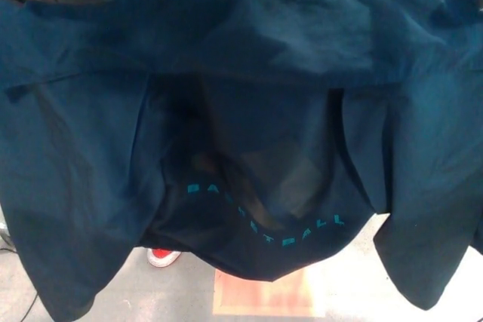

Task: A person hands a coat to the robot and the robot grabs it with both hands and holds it while the person wears the coat.

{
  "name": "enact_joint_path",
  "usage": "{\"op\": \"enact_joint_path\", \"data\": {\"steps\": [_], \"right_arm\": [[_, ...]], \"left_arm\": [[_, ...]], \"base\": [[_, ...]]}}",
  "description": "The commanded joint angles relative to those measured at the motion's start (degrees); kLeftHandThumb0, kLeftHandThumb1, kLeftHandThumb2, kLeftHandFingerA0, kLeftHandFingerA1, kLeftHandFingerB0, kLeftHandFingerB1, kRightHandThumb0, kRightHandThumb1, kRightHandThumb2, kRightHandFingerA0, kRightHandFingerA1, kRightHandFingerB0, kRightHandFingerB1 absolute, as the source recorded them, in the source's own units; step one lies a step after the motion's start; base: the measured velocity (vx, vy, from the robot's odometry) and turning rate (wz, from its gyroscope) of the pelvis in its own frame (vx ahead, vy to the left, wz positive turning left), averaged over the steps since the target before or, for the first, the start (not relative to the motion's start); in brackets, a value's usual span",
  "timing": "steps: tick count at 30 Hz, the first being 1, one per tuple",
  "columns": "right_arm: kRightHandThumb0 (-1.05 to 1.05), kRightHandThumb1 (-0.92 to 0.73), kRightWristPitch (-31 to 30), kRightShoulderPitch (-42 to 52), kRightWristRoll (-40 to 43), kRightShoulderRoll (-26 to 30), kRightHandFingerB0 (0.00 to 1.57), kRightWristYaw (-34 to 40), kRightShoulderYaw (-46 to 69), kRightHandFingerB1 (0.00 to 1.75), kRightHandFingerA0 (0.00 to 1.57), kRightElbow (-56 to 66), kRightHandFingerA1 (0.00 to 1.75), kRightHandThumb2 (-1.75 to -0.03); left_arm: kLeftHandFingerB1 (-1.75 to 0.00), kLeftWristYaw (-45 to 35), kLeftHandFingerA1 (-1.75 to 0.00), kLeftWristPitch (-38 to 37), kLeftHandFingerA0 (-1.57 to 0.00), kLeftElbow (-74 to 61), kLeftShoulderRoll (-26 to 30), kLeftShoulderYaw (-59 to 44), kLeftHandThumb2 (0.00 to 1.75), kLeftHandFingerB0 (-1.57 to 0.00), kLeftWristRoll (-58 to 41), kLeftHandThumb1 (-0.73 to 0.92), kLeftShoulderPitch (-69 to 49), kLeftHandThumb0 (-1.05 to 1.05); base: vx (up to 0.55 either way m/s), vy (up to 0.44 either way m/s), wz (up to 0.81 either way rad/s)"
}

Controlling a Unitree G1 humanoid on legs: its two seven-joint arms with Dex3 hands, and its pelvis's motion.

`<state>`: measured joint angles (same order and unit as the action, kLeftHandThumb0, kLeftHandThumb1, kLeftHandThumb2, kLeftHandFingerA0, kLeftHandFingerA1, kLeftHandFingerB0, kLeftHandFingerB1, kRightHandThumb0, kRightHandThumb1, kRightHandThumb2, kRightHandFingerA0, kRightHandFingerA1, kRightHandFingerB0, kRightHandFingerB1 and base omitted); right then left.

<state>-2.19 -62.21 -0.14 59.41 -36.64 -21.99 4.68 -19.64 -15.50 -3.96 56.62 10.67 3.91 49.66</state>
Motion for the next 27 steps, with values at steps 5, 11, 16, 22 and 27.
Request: {"op": "enact_joint_path", "data": {"steps": [5,11,16,22,27], "right_arm": [[-0.92,-0.52,-21.84,-20.51,-11.75,-12.08,0.07,-42.93,-24.44,0.10,0.09,-17.67,0.41,-0.84],[-0.81,-0.49,-20.52,-20.56,-12.71,-13.32,0.01,-44.00,-27.40,0.13,0.04,-16.73,0.36,-0.92],[-0.78,-0.48,-22.84,-20.16,-12.78,-13.90,0.00,-44.99,-29.41,0.13,0.06,-16.83,0.38,-0.91],[-0.87,-0.61,-23.04,-18.48,-13.55,-13.59,0.00,-45.54,-30.98,0.21,0.55,-16.56,0.70,-0.62],[-0.90,-0.53,-21.85,-17.66,-13.66,-12.36,0.01,-47.66,-31.40,0.16,0.54,-16.72,0.61,-0.70]], "left_arm": [[-0.20,-41.68,-0.27,30.22,-0.06,8.64,1.88,15.33,0.67,-0.04,1.52,0.54,14.44,-0.89],[-0.17,-42.94,-0.33,32.75,-0.04,8.19,1.85,16.63,0.88,-0.03,1.02,0.46,14.19,-0.76],[-0.14,-44.06,-0.25,34.06,-0.08,8.35,0.61,18.24,0.89,-0.07,1.32,0.49,14.90,-0.80],[-0.14,-45.81,-0.24,36.09,-0.08,8.51,-0.55,20.02,0.88,-0.08,1.11,0.49,15.12,-0.79],[-0.24,-46.80,-0.27,37.15,-0.06,7.99,-1.42,21.95,0.58,-0.01,2.45,0.58,14.68,-0.82]], "base": [[0.00,0.000,0.00],[0.00,0.000,0.00],[0.00,0.000,0.00],[0.00,0.000,0.00],[0.00,0.000,0.00]]}}
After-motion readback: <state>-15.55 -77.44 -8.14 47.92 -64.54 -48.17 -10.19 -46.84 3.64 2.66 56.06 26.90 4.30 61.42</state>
